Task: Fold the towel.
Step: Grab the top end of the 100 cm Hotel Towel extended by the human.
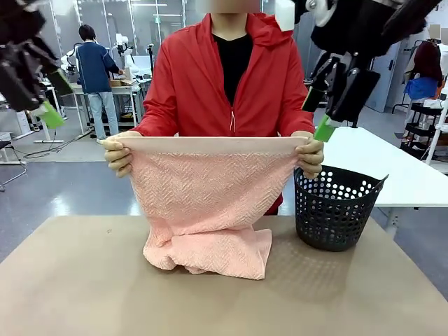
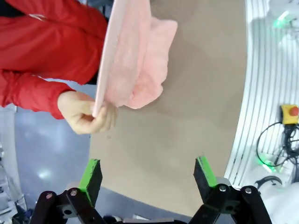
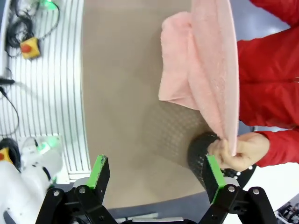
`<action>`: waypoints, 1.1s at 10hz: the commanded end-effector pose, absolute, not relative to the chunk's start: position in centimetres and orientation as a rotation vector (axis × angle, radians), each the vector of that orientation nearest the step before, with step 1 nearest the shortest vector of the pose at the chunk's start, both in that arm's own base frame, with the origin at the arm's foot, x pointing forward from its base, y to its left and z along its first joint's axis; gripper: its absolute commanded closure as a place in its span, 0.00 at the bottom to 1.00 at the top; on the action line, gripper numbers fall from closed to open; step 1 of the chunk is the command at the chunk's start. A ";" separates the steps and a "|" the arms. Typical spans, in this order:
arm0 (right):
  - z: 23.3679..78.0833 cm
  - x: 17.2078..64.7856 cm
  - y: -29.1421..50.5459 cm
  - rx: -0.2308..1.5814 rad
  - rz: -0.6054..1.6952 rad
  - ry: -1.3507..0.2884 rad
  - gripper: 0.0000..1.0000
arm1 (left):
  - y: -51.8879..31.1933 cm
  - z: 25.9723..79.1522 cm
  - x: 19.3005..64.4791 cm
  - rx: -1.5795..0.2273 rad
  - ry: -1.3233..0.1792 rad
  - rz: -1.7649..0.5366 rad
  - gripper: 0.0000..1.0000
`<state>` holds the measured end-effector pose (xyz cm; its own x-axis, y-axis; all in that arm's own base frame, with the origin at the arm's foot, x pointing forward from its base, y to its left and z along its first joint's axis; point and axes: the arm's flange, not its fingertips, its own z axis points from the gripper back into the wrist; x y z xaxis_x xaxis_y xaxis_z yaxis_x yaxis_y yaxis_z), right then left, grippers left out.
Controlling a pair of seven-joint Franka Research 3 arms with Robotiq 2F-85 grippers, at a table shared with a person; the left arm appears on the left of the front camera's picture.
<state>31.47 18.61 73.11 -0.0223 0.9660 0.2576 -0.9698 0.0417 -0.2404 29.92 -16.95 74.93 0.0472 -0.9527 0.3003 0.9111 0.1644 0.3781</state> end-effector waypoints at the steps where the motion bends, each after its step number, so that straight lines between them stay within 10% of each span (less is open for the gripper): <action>1: 73.8 33.5 19.0 -0.062 1.606 -0.393 0.00 | -19.7 75.2 31.9 0.190 -0.502 -1.373 0.00; 11: 66.7 44.0 22.4 -0.058 1.549 -0.371 0.00 | -25.3 68.7 43.7 0.128 -0.426 -1.572 0.00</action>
<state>43.39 22.61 67.11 -0.0145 0.9810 0.1934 -0.9636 0.0379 -0.2645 42.65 -25.46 68.55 -0.0395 -0.9856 0.1647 0.9432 0.0176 0.3317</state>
